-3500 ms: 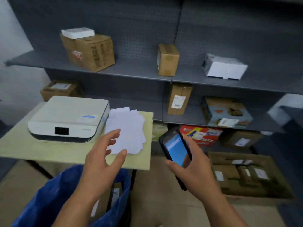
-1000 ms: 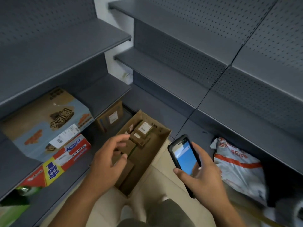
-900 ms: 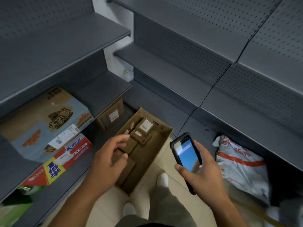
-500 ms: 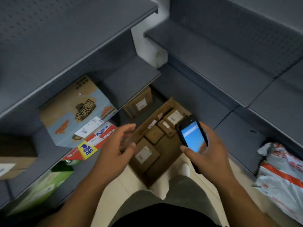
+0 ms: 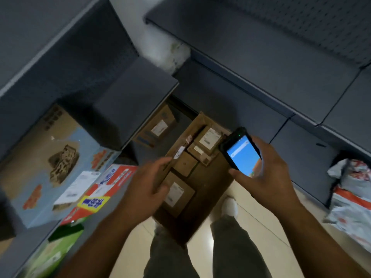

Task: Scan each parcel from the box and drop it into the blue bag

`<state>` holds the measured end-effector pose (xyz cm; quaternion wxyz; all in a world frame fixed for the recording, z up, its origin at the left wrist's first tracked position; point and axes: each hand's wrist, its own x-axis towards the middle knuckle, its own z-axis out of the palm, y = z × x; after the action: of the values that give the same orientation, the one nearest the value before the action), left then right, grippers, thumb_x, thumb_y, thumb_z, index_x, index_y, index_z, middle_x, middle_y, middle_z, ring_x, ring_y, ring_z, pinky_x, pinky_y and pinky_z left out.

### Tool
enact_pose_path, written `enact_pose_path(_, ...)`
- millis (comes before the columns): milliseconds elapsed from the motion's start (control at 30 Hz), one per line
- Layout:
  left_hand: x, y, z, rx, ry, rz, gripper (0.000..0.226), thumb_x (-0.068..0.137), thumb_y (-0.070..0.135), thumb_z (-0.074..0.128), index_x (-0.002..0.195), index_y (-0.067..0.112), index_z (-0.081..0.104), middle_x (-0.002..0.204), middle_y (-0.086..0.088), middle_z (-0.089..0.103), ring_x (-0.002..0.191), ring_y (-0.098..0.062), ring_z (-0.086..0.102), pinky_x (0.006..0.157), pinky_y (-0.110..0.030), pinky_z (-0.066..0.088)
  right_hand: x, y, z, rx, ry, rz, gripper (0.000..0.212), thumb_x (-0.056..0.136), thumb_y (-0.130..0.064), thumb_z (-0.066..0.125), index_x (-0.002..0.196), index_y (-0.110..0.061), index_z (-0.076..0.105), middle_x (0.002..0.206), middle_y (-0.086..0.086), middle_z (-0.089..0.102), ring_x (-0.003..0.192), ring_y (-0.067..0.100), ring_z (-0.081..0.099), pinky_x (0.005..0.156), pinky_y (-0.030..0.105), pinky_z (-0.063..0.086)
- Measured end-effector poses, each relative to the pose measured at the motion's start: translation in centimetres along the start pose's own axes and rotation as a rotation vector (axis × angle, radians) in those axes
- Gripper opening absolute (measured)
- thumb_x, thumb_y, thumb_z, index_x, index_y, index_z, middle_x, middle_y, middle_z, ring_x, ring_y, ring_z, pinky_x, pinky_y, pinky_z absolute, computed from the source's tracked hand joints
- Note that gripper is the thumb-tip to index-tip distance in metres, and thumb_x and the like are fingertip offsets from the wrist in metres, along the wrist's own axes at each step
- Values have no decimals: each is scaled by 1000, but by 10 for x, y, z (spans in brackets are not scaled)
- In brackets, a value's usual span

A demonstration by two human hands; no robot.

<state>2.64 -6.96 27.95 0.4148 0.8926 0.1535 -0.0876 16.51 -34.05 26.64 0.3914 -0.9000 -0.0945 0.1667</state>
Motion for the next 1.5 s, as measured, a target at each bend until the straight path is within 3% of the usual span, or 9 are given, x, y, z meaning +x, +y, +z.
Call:
enact_pose_path(200,118,-82,51,43,-136,67,57,91,34,65,140,52,44,131,29,51,121,12,49,85,-1,42,47,62,78,-20,37,113,97,58,-69,69,143,-36,35,142,-9,48,114,-2,39,85,8,25)
enact_pose_path(333,186,-155,103,81,-144,91,59,86,45,62,143,45,44,137,17,51,121,3,51,87,-18,43,78,108,131,-77,12,119,99,61,-55,85,144,-34,34,142,-9,48,119,3,43,88,14,30)
enact_pose_path(600,282,-283,232,228,-218,107,55,84,53,60,135,43,42,135,3,56,111,-5,49,74,-17,38,109,195,200,-112,-22,151,99,61,-50,87,143,-36,34,143,-7,48,126,19,49,102,40,45)
enact_pose_path(733,328,-331,287,367,-252,55,61,91,47,69,144,27,46,141,-8,53,126,-26,53,90,-37,47,115,236,220,-134,-7,149,103,59,-48,88,146,-35,33,143,-6,48,128,19,47,101,35,40)
enact_pose_path(867,380,-363,317,585,-221,-47,64,97,58,56,147,19,47,140,-13,57,124,-33,56,99,-48,49,131,266,241,-207,-28,98,103,60,-48,86,148,-28,36,143,-1,49,125,23,49,95,29,35)
enact_pose_path(1033,433,-390,354,509,-230,-103,63,97,55,59,143,16,44,129,-10,62,115,-32,63,76,-38,43,153,292,266,-216,-33,54,105,58,-42,90,148,-26,37,144,-1,48,127,24,48,98,30,34)
enact_pose_path(1233,453,-416,394,451,-263,-65,77,90,53,70,149,17,37,147,-15,49,133,-38,50,103,-52,48,167,315,286,-233,-28,22,105,58,-41,91,147,-20,40,141,4,51,125,27,50,96,32,34)
enact_pose_path(1333,452,-422,406,151,-240,-122,90,88,39,79,158,19,26,150,-14,49,133,-35,54,102,-51,53,166,323,290,-242,-14,0,103,57,-40,91,145,-16,43,137,6,54,121,31,54,94,34,37)
enact_pose_path(1500,452,-427,411,23,-215,-112,100,84,23,85,163,22,23,152,-10,50,137,-31,50,107,-51,50,162,328,289,-239,-3,21,103,56,-38,92,144,-16,44,136,7,54,119,32,55,92,35,38)
